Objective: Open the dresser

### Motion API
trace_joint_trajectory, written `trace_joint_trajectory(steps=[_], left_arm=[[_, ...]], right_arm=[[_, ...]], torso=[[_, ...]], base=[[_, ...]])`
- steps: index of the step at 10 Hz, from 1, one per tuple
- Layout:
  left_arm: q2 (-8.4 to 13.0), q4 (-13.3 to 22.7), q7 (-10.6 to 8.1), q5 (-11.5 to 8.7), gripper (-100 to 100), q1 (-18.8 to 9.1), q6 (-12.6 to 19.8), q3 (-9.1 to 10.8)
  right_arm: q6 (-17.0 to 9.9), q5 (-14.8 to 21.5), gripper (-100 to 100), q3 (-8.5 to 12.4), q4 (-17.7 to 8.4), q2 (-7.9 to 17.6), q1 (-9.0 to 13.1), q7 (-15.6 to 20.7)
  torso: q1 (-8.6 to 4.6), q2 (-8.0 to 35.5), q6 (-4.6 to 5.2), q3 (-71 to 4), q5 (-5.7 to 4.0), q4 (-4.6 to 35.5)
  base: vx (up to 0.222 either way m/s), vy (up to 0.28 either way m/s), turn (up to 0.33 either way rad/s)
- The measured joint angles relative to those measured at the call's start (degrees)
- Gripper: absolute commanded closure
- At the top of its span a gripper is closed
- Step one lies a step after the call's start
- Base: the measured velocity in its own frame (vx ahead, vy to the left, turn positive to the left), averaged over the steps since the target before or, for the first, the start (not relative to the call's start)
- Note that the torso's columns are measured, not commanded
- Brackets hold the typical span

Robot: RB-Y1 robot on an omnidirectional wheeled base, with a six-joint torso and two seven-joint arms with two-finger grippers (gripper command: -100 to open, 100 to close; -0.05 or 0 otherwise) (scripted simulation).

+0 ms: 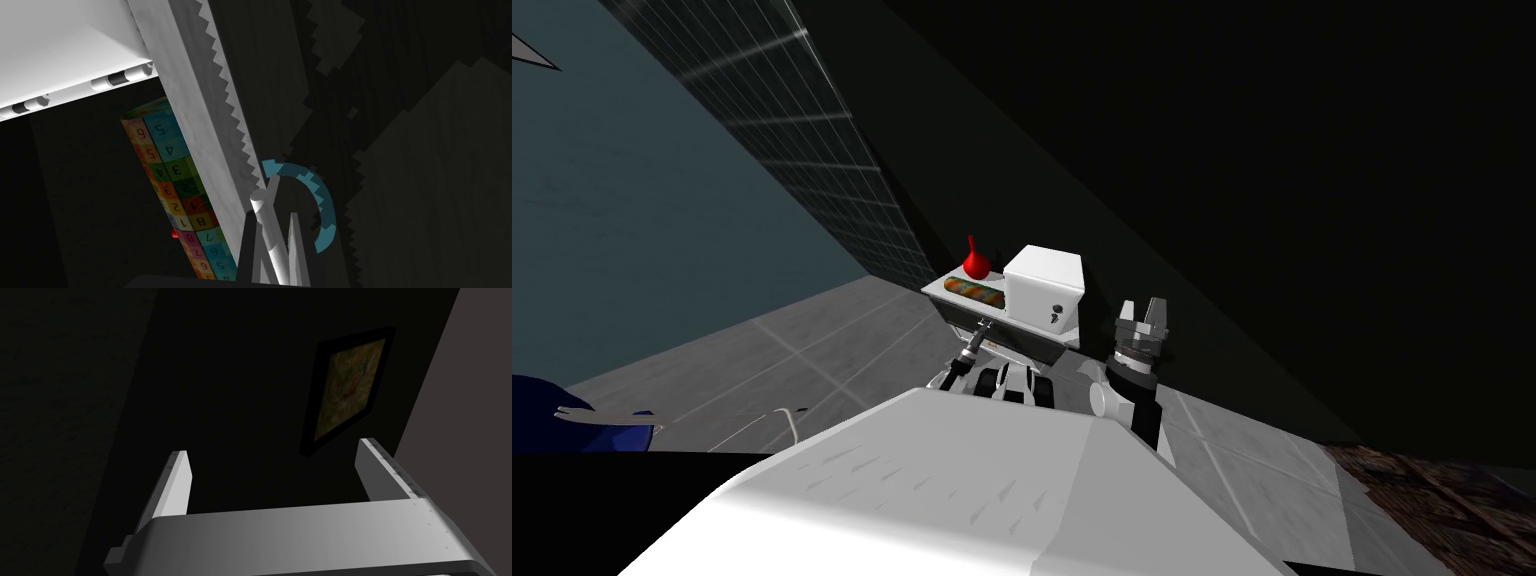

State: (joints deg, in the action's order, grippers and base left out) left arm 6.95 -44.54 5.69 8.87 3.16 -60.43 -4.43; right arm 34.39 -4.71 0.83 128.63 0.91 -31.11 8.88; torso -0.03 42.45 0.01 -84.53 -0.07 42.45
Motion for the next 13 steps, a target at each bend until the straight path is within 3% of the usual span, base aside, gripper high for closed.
trace_joint_trajectory(steps=[2,7,11,12,13], left_arm=[[-0.2,0.6,0.24,0.1,100,0.4,-1.6,-0.15],[1.2,-0.8,-1.56,0.1,100,-1.6,2.2,-0.29],[1.9,-1.6,-2.44,0.3,100,-1.1,2.7,-0.56],[2.1,-2.1,-2.73,0.4,-100,-0.9,2.8,-0.74],[2.7,-4.4,-3.44,0.4,-100,-1.0,4.8,-0.84]], right_arm=[[0.0,0.0,0,0.0,0.0,0.0,0.0,0.0],[0.0,0.0,0,0.0,0.0,0.0,0.0,0.0],[0.0,0.0,0,0.0,0.0,0.0,0.0,0.0],[0.0,0.0,0,0.0,0.0,0.0,0.0,0.0],[0.0,0.0,0,0.0,0.0,0.0,0.0,0.0]], torso=[[-0.05,-0.1,-0.03,0.0,-0.01,-0.1],[-0.15,0.2,-0.07,0.1,-0.15,0.2],[-0.02,0.3,-0.03,0.2,-0.06,0.2],[-0.07,0.3,-0.07,0.2,-0.14,0.3],[-0.14,0.0,-0.03,0.1,-0.09,0.1]], base=[[-0.058,0.015,0.005],[-0.186,0.008,0.025],[-0.181,0.034,0.03],[-0.15,0.026,-0.013],[-0.082,0.001,-0.009]])
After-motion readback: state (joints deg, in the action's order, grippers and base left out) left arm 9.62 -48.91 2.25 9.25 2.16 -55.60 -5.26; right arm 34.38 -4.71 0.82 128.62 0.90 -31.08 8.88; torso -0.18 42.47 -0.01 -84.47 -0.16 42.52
